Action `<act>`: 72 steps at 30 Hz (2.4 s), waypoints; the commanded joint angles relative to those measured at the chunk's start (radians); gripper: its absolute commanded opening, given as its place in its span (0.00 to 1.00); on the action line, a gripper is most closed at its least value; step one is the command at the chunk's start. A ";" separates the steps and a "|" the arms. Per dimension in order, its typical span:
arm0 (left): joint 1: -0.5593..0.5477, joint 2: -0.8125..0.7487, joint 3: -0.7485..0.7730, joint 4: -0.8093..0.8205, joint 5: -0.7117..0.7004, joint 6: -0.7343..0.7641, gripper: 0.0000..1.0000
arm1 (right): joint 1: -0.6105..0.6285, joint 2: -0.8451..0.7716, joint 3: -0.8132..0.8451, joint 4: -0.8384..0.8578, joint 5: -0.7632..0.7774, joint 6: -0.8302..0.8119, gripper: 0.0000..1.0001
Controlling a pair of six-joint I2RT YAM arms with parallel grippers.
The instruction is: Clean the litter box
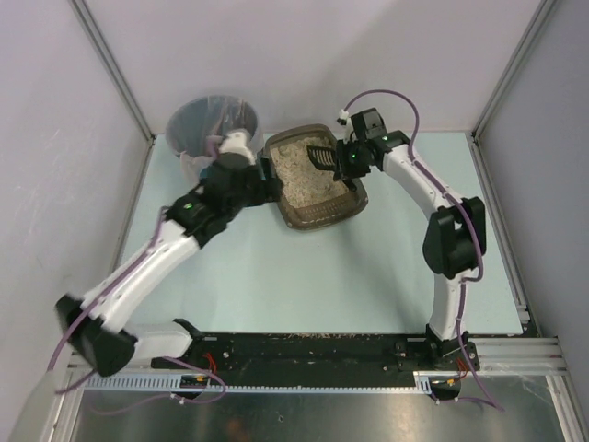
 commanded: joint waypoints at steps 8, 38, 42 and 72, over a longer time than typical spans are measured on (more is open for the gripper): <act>-0.078 0.400 0.104 -0.001 0.127 -0.163 0.82 | 0.059 0.290 0.214 -0.086 0.036 -0.208 0.00; 0.020 0.570 0.041 0.059 0.140 -0.159 0.60 | 0.158 -0.026 -0.250 -0.223 0.025 -0.191 0.00; -0.018 0.592 0.046 0.065 0.137 -0.069 0.57 | 0.161 -0.096 -0.248 -0.229 0.114 -0.128 0.00; -0.035 0.650 -0.053 0.062 0.195 0.130 0.03 | 0.263 0.100 0.098 -0.476 0.283 -0.084 0.00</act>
